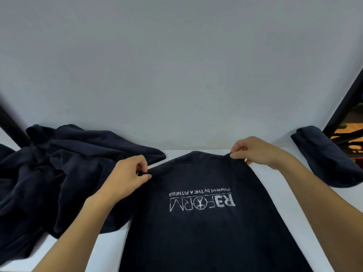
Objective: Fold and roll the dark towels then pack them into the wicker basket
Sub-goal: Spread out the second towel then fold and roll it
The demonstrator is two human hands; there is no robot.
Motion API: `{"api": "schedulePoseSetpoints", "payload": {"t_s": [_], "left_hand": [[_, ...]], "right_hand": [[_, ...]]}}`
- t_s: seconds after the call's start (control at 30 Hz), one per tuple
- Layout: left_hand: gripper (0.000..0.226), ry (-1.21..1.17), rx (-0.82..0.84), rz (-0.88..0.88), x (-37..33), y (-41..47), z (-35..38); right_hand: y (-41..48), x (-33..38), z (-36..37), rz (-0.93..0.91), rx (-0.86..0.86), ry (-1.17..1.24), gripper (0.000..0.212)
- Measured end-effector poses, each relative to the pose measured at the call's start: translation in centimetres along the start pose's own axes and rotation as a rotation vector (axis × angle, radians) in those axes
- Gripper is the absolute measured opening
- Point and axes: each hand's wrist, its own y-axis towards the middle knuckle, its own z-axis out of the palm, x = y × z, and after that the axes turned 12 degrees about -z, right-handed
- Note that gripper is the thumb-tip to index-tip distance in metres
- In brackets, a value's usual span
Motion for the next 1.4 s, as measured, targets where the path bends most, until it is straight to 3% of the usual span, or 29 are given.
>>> {"api": "schedulePoseSetpoints", "payload": {"t_s": [0.17,0.27,0.37,0.43,0.67,0.77,0.87,1.0,1.1,1.2,1.27,1.4], "left_hand": [[0.02,-0.187,-0.082,-0.163,0.4,0.5,-0.2],[0.015,-0.136,-0.122,-0.228,1.0,1.0,0.1],[0.023,-0.034,-0.041,-0.322,1.7,1.6,0.7],[0.017,0.001,-0.005,-0.334,1.6,1.9,0.9],[0.024,0.174,0.065,-0.339,-0.2,1.9,1.5],[0.014,-0.024,0.063,-0.355,-0.4,2.0,1.0],[0.004,-0.37,0.134,-0.444,-0.4,2.1,0.5],[0.011,-0.786,0.265,-0.53,0.1,1.7,-0.1],[0.018,-1.004,0.203,-0.451,0.3,1.0,-0.2],[0.028,-1.112,0.04,-0.352,0.2,0.3,0.0],[0.032,-1.036,-0.026,-0.336,0.3,0.0,0.1],[0.023,-0.609,-0.043,-0.328,0.5,0.1,0.7]], "right_hand": [[1.6,-0.1,0.2,-0.025,-0.073,-0.061,0.01],[2.3,-0.6,1.4,0.022,-0.05,-0.186,0.017],[3.0,-0.9,2.0,0.085,-0.029,-0.343,0.03],[3.5,-0.9,1.8,0.159,0.017,-0.434,0.038],[3.9,0.2,1.2,0.346,0.174,-0.533,0.03],[3.9,-0.3,0.8,0.302,0.14,-0.331,0.031],[3.3,-0.5,0.7,0.244,-0.069,0.087,0.018],[2.7,-1.1,0.7,0.205,-0.186,0.509,0.008],[2.3,-0.9,0.7,0.103,-0.277,0.768,0.01],[1.8,-0.8,0.4,0.047,-0.365,0.967,0.014],[1.6,-0.8,0.5,0.1,-0.321,0.914,0.008],[2.5,-0.9,1.8,0.247,-0.186,0.273,0.03]]}}
